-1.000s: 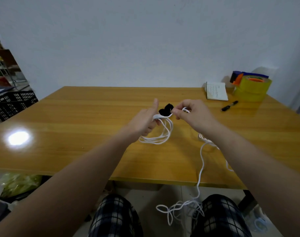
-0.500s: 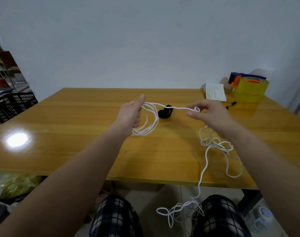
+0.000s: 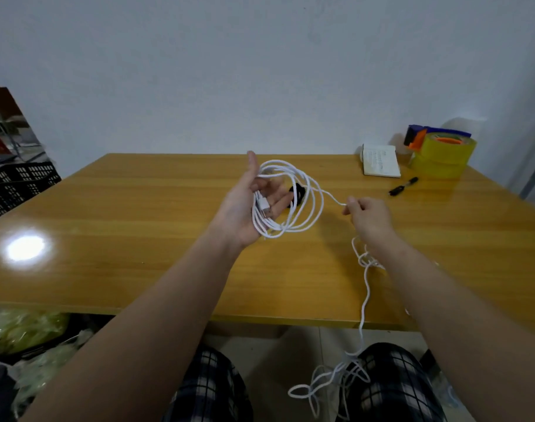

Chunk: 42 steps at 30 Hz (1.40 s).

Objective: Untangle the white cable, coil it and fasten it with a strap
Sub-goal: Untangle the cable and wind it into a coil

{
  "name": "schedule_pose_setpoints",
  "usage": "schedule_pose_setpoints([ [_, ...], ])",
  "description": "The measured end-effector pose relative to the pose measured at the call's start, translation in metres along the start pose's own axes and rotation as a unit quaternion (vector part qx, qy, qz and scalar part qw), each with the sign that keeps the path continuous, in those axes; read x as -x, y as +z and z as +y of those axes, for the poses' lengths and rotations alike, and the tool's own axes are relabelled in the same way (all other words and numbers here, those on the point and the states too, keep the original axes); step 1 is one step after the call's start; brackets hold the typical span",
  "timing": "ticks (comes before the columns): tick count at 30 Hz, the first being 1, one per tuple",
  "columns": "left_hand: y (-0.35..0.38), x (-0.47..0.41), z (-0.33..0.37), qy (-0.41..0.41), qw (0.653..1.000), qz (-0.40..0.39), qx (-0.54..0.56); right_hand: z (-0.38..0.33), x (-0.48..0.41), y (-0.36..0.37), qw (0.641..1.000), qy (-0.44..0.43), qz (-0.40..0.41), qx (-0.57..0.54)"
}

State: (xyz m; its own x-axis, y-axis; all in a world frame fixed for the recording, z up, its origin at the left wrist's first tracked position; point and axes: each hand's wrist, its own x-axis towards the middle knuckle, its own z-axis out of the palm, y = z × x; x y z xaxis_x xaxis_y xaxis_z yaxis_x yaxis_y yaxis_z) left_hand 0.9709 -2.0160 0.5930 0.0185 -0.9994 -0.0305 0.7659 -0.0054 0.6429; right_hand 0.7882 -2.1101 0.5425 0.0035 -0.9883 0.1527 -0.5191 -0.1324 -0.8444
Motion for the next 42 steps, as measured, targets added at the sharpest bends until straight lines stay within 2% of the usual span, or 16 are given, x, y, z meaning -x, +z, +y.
schedule_pose_setpoints([
  [3,0.020,0.009,0.004,0.034,0.997,-0.061,-0.014,-0.002,0.007,0.010,0.996,-0.063,-0.025,0.063],
  [6,0.028,0.009,0.013,0.050,0.996,-0.062,-0.029,-0.001,0.008,0.020,0.990,-0.089,-0.028,0.110],
  [11,0.015,0.007,0.020,0.020,0.998,-0.012,-0.062,-0.003,0.006,0.014,0.992,-0.036,0.107,0.063],
  [15,0.009,0.006,0.008,-0.011,0.998,-0.002,-0.064,-0.014,0.009,0.014,0.987,-0.018,0.158,0.025],
  [17,0.007,0.004,0.006,-0.010,0.998,-0.003,-0.070,-0.016,0.011,0.017,0.990,-0.021,0.135,0.016],
  [19,0.006,0.001,0.009,0.016,0.995,0.021,-0.098,-0.013,0.014,0.019,0.993,-0.072,0.067,0.067],
  [21,0.001,-0.007,0.016,0.058,0.990,0.061,-0.117,-0.010,0.021,0.019,0.969,-0.181,-0.008,0.167],
  [23,-0.001,-0.014,0.025,0.095,0.982,0.092,-0.136,-0.011,0.030,0.017,0.921,-0.287,-0.063,0.258],
  [25,0.000,-0.019,0.028,0.098,0.968,0.137,-0.185,-0.016,0.039,0.012,0.861,-0.360,-0.085,0.350],
  [28,0.000,-0.023,0.022,0.096,0.947,0.157,-0.265,-0.029,0.051,0.009,0.778,-0.437,-0.113,0.437],
  [31,0.003,-0.026,0.015,0.099,0.945,0.149,-0.275,-0.045,0.061,0.011,0.739,-0.459,-0.168,0.464],
  [34,0.002,-0.028,0.008,0.089,0.943,0.143,-0.287,-0.056,0.064,0.011,0.722,-0.471,-0.188,0.471],
  [37,0.001,-0.025,0.003,0.074,0.943,0.131,-0.297,-0.057,0.059,0.011,0.725,-0.526,-0.164,0.414],
  [40,0.004,-0.021,0.001,0.055,0.953,0.122,-0.273,-0.057,0.055,0.008,0.742,-0.564,-0.140,0.336],
  [42,0.007,-0.018,0.000,0.042,0.960,0.111,-0.255,-0.063,0.057,0.006,0.766,-0.553,-0.153,0.289],
])
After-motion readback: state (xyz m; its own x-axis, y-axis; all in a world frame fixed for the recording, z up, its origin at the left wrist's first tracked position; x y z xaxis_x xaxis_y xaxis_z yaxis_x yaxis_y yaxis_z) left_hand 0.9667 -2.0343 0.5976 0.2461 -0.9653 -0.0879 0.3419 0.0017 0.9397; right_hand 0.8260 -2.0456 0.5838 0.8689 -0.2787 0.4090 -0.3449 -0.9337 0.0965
